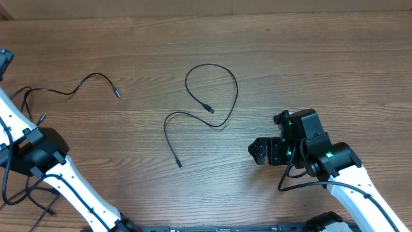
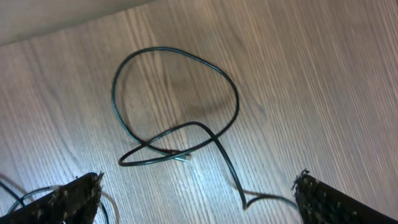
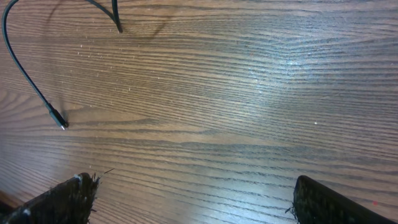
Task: Untangle cables
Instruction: 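Lower the left gripper and lay the cable at the table's left side, then swing the left gripper back to the remaining black cable at center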
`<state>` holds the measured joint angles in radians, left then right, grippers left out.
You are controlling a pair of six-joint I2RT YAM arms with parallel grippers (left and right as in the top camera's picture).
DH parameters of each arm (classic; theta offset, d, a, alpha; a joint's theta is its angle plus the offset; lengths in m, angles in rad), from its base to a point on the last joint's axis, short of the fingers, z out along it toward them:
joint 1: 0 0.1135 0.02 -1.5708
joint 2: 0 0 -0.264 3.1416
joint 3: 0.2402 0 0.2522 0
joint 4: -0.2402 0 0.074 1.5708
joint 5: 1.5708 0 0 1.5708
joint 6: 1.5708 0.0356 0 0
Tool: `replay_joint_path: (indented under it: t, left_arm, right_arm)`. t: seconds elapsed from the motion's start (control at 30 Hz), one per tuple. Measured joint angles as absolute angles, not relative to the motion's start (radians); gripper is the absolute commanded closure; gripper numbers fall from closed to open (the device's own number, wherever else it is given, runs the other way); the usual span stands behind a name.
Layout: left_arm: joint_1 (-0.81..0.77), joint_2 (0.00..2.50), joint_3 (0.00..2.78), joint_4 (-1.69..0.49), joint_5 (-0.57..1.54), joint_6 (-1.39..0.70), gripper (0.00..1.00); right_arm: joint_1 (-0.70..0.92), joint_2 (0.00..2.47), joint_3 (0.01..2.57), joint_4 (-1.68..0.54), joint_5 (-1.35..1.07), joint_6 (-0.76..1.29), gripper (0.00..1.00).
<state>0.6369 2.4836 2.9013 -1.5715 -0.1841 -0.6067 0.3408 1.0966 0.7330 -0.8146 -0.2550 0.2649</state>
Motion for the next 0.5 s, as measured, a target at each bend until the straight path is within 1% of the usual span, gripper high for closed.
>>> replay_joint_path:
  t: [0.33,0.5]
  left_arm:
    - [0.618,2.484,2.901,-1.571,0.058,-0.369,0.00]
    - [0.551,2.484,2.901,-1.571,0.150,-0.276,0.00]
  right_arm:
    - [0.340,1.097,0.733,-0.796,-0.256,0.265,0.00]
    - [0.341,1.097,0.733,-0.794,-0.259,0.265,0.00]
